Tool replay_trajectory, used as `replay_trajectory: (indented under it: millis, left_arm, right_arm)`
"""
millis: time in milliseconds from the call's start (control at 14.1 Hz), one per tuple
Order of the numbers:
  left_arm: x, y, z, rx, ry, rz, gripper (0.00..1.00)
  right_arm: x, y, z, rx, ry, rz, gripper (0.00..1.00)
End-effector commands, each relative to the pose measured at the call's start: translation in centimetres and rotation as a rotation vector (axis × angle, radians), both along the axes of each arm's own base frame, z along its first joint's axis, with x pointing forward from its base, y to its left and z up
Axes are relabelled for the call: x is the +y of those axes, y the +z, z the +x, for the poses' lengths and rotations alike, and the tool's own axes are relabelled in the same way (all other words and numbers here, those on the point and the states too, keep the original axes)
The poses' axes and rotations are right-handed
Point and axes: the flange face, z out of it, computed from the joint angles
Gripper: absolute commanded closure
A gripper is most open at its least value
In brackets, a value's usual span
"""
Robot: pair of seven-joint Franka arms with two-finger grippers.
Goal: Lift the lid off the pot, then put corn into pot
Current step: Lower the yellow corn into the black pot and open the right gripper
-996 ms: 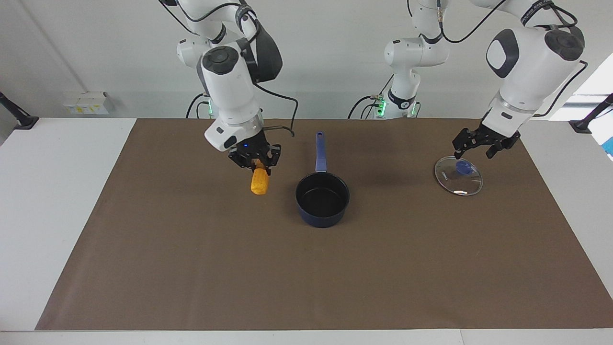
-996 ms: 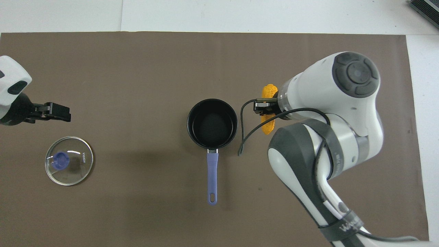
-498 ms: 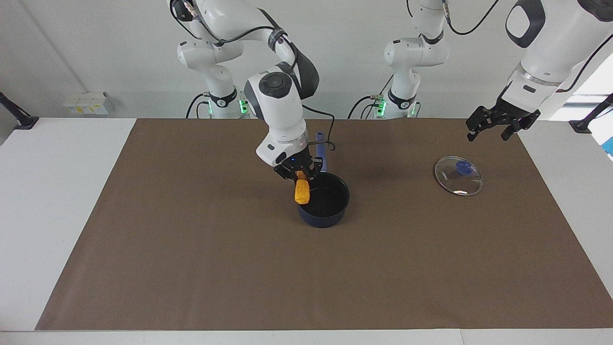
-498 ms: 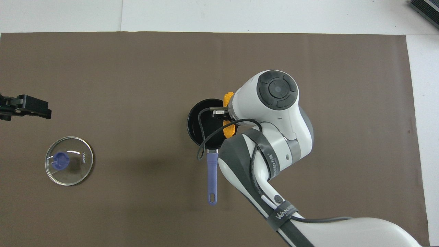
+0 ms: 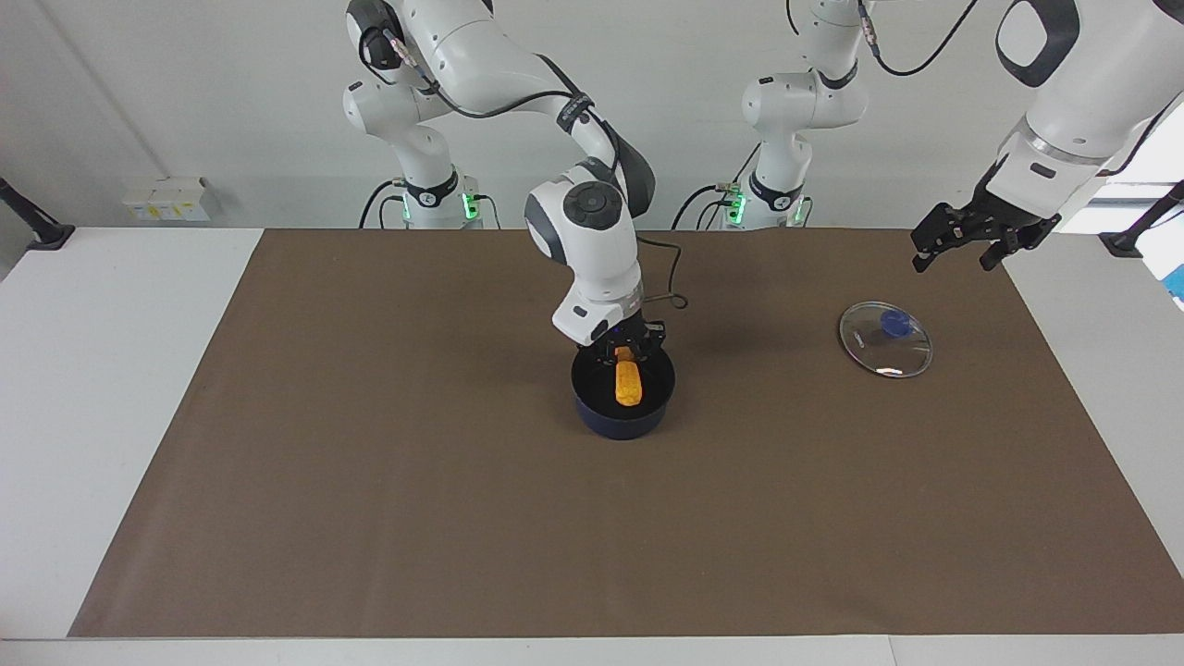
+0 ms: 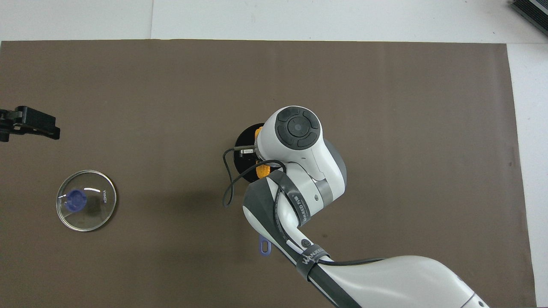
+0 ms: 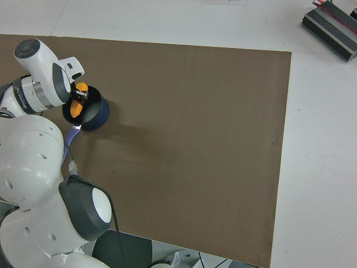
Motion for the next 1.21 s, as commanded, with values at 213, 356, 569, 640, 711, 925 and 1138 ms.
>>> replay_trajectory:
  millis: [213,356,569,640,711,925,1138]
  left_arm:
    - [-0.2,0.2,-0.3,0.011,-0.032,0.009,0.0]
    - [0.1,0.4,-0.2,0.008,-0.043,0.01,0.0]
    - [0.2,0.2,-0.2,0.009,-0.049,0.008,0.0]
    - [0.2,0.2,-0.3,0.011,-0.049,0.007,0.0]
    - [0.0,0.3,-0.4,0.014,-0.049,0.007,0.0]
    - [0.6,0.2,-0.6,0.02,-0.023,0.006,0.0]
    - [1.3,0.2,-0.6,0.02,-0.012,0.007,0.0]
  right_arm:
    - [-0.5,-1.9,0.9,0.021,-0.026,0.007,1.0]
    - [-0.2,-2.1,0.6,0.025,-0.023,0.006,1.0]
    - [-0.3,-2.7,0.3,0.035,-0.021,0.002,0.81]
    - [-0.4,-2.9,0.1,0.04,-0.021,-0.001,0.69]
    - [-0.5,-3.0,0.2,0.041,-0.022,-0.002,0.52]
    - [-0.6,-2.8,0.4,0.035,-0.025,0.0,0.07]
    - [-1.1,-2.0,0.9,0.012,-0.026,-0.007,0.0]
